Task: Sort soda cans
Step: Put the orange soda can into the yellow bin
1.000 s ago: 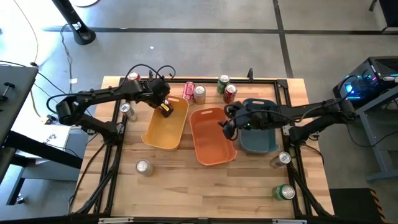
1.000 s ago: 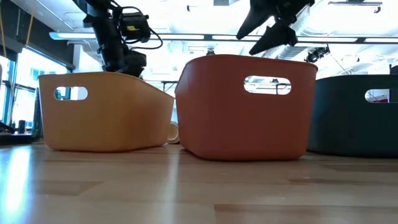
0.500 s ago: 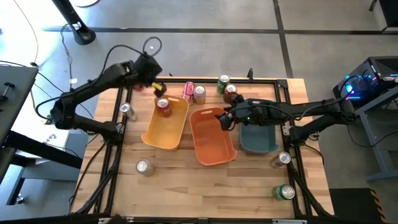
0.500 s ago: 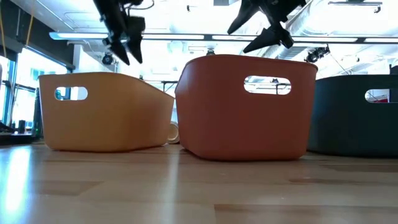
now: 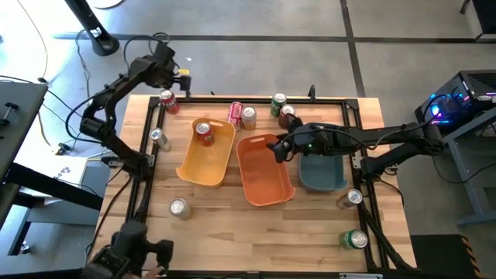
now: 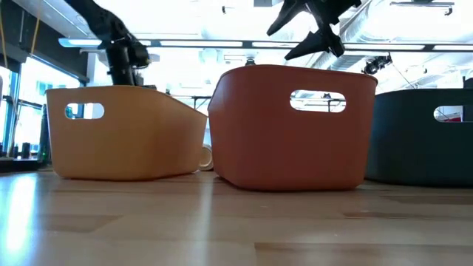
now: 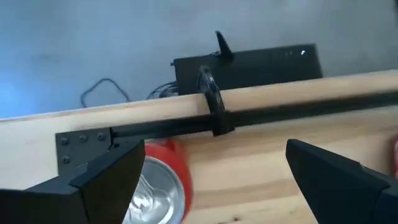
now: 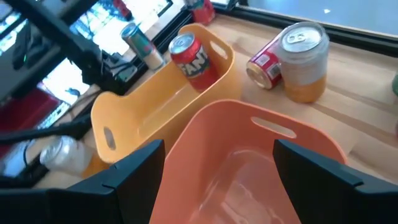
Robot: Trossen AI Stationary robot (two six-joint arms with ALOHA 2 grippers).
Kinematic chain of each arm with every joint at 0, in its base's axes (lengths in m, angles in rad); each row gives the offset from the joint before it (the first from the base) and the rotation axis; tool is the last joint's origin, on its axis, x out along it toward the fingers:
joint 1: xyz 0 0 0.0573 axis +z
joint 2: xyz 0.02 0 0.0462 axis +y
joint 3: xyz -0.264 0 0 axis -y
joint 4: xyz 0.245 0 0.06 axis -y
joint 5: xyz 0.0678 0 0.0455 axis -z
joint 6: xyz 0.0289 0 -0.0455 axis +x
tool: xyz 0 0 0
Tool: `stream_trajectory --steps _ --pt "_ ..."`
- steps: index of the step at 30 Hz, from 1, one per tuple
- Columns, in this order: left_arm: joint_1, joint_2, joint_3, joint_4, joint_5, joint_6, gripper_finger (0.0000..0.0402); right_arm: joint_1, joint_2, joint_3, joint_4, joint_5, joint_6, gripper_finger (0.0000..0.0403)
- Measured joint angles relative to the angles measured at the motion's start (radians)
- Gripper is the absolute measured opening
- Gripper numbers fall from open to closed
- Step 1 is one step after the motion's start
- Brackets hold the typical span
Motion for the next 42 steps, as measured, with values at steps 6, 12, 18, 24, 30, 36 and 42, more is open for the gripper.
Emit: stream_trajectory --steps 6,12,18,24,30,36,42 --pt "0.007 -0.008 0.002 0.05 -0.028 -0.05 0.0381 0.0 0.0 0.0 -0.021 -0.016 -0.048 0.0296" --pt "-0.022 -0.047 0.002 0.011 -0.013 -0.083 0.0381 0.0 0.0 0.0 -0.034 -0.014 -0.115 0.0296" --pt "-0.074 -0.144 0.011 -0.005 -0.146 -0.151 0.0381 -0.009 0.0 0.0 -0.035 -0.016 -0.191 0.0296" --pt "-0.05 -0.058 0.083 -0.092 -0.155 -0.208 0.0381 -0.054 0.0 0.0 -0.035 -0.031 -0.249 0.0296" --pt "-0.018 0.119 0.241 -0.307 -0.144 -0.229 0.038 -0.084 0.0 0.0 -0.041 -0.079 -0.3 0.0296" --pt "-0.009 0.242 0.338 -0.47 -0.143 -0.248 0.0367 -0.085 0.0 0.0 -0.091 -0.093 -0.33 0.0296" --pt "-0.01 0.279 0.381 -0.534 -0.165 -0.274 0.0356 -0.085 0.0 -0.055 -0.076 -0.105 -0.353 0.0296"
